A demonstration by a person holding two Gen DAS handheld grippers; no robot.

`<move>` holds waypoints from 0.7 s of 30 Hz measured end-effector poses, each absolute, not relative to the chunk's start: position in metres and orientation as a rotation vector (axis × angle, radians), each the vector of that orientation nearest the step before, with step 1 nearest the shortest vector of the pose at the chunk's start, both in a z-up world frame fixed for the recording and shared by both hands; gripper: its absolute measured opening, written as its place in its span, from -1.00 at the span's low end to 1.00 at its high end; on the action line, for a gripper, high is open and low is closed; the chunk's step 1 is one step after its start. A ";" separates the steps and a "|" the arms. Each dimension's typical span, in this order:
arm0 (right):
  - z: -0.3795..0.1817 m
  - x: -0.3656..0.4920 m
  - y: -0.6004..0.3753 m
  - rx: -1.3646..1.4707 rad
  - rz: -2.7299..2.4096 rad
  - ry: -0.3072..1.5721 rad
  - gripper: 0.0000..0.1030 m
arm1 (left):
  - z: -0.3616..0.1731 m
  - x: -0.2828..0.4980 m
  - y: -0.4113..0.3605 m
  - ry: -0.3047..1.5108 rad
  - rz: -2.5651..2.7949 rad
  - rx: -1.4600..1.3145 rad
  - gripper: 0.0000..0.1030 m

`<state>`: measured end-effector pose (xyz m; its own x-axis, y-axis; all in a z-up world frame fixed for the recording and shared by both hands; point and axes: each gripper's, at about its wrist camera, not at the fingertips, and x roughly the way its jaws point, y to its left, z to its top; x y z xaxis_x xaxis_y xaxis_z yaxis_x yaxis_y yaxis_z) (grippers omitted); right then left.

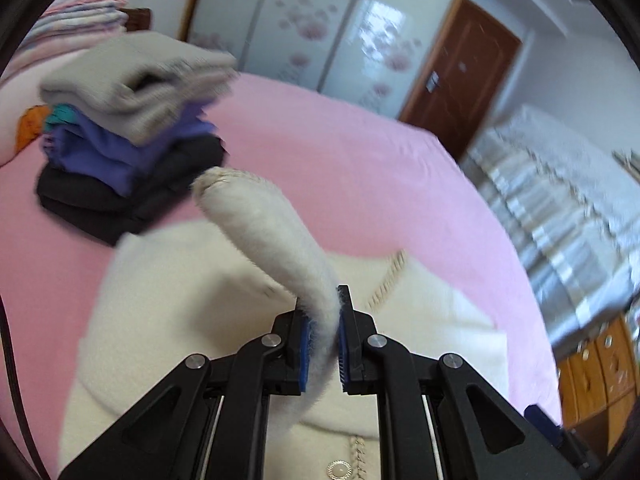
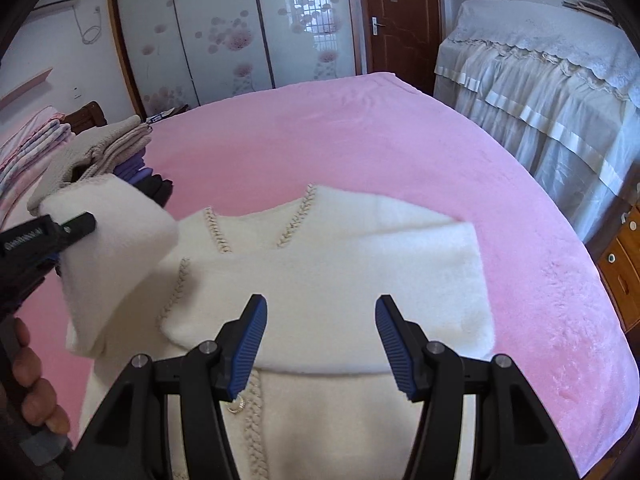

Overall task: Fold large clothes
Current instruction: 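Lift the cuff with the left tool, fold sleeve across body, release, then grasp the braided front trim with the right tool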

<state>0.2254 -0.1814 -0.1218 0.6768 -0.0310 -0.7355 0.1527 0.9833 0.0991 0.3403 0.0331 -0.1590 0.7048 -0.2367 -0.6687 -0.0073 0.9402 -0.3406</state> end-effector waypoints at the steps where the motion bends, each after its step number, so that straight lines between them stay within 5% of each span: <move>1: -0.126 0.224 -0.187 0.162 -0.112 0.830 0.10 | -0.171 0.344 0.021 0.812 -0.141 -0.311 -0.77; 4: -0.139 0.220 -0.201 0.176 -0.124 0.865 0.10 | -0.197 0.344 -0.008 0.886 -0.160 -0.220 -0.29; 9: -0.152 0.215 -0.212 0.186 -0.124 0.892 0.10 | -0.205 0.332 -0.017 0.918 -0.241 -0.211 0.10; 15: -0.157 0.216 -0.208 0.205 -0.102 0.901 0.10 | -0.180 0.308 0.012 0.870 -0.331 -0.349 0.37; 21: -0.148 0.218 -0.195 0.198 -0.071 0.885 0.10 | -0.158 0.279 0.068 0.801 -0.207 -0.366 0.38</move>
<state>0.2183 -0.1949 -0.1480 0.6326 0.0199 -0.7743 0.1436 0.9793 0.1425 0.2791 0.0685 -0.1576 0.6806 -0.3169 -0.6606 0.0430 0.9173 -0.3959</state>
